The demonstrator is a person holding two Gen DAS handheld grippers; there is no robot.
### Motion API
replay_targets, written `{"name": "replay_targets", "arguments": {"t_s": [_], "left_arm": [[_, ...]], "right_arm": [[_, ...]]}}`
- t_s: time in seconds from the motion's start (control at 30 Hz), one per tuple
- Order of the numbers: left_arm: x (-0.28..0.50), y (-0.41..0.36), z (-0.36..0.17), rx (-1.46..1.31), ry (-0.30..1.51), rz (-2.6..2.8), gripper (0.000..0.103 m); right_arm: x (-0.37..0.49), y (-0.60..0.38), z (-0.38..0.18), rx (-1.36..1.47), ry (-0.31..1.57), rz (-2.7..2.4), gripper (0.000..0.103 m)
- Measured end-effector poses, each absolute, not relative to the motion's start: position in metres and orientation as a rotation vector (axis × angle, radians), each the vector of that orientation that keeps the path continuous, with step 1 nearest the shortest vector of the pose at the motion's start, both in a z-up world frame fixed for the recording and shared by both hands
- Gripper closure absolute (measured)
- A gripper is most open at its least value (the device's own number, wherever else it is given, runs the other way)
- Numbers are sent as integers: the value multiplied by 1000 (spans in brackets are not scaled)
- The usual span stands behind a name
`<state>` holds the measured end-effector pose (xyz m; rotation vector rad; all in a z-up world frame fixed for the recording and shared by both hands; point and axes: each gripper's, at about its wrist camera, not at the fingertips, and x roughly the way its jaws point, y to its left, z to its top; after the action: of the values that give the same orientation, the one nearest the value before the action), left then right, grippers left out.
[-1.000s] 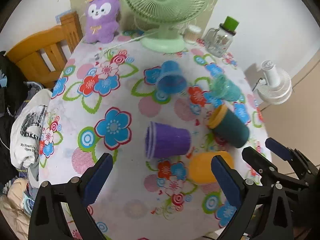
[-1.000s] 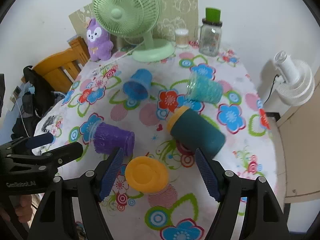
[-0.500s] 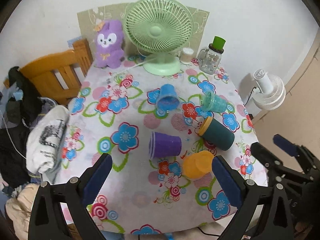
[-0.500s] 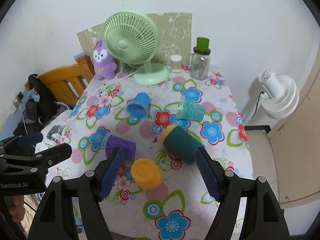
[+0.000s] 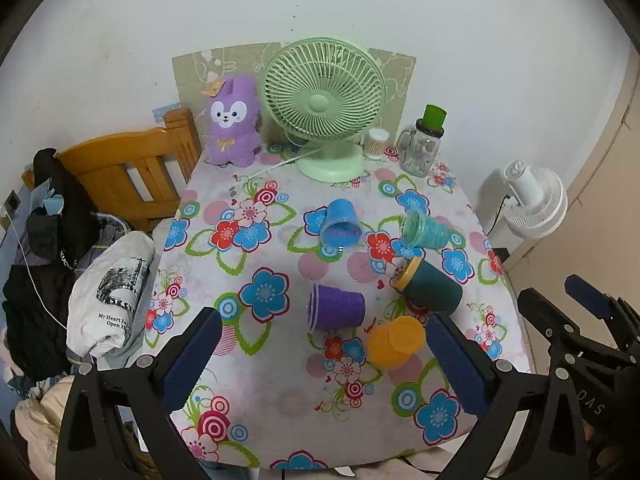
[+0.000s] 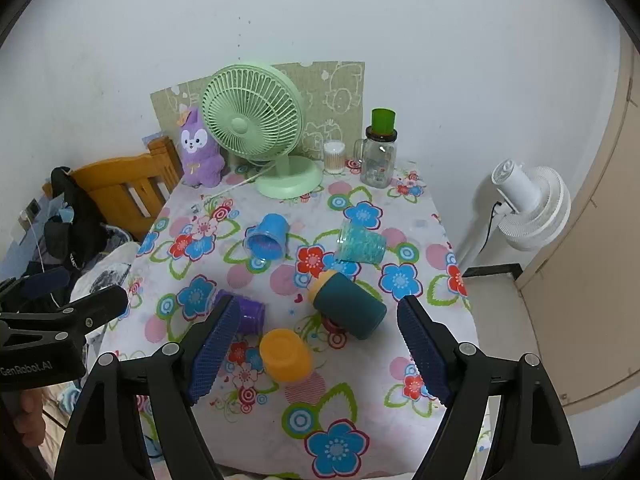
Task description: Flip cup upside down
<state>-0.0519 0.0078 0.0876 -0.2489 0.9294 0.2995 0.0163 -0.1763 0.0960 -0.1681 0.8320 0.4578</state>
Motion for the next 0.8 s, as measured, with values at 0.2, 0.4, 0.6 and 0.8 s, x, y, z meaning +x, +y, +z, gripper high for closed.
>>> {"name": "replay_targets", "arguments": {"t_s": [0.2, 0.4, 0.6, 0.8], "left_arm": [[-54, 9, 92, -247, 903, 296, 0], [-53, 12, 96, -243, 883, 313, 0], [-52, 12, 96, -243, 884, 315, 0], [-49, 11, 96, -241, 894, 312, 0]], "right_arm": [[15, -173, 101, -169, 819, 451, 20], [18, -171, 101, -172, 817, 449, 19], [22, -170, 99, -164, 832, 439, 18], [23, -171, 96, -161, 846, 438, 18]]}}
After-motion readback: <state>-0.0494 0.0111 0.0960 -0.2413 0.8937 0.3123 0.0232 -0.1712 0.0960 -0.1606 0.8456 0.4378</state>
